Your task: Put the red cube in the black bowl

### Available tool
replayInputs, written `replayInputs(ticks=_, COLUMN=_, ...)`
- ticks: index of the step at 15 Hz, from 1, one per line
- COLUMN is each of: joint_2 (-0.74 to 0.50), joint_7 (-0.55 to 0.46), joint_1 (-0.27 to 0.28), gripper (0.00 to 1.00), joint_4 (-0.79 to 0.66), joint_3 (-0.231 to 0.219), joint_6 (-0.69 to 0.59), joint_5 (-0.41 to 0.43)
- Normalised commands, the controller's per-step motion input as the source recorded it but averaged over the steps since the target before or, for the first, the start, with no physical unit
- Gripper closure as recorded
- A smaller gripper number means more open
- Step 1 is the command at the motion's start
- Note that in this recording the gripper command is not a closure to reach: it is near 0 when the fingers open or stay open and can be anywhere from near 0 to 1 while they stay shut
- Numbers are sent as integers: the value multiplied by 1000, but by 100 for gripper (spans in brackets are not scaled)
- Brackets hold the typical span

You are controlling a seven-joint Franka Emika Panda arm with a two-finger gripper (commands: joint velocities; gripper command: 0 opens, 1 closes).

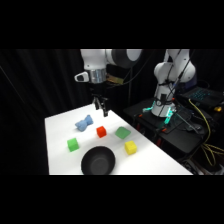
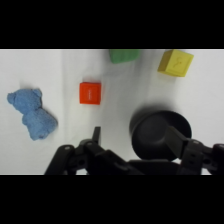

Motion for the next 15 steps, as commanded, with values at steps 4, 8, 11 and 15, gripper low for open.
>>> replayInputs(ticks=4, joint_2=-49, joint_7=-32, joint_1=-30, gripper=0, joint_4=-35, joint_3=20, joint_6=80, joint_5=-5)
replayInputs(ticks=8, joint_2=197, joint_7=-192, joint_1=-122, gripper=0, joint_4=358, joint_3=-62, joint_6=92, joint_5=2)
replayInputs(ticks=11, joint_2=178, joint_7=-229, joint_1=-123, gripper=0, joint_4=272, joint_3=-59, joint_6=38, joint_5=37)
replayInputs(ticks=15, joint_2=120, joint_7=-226, joint_1=-93, gripper=0, joint_4=106, joint_3=-21, joint_6=36, joint_5=105)
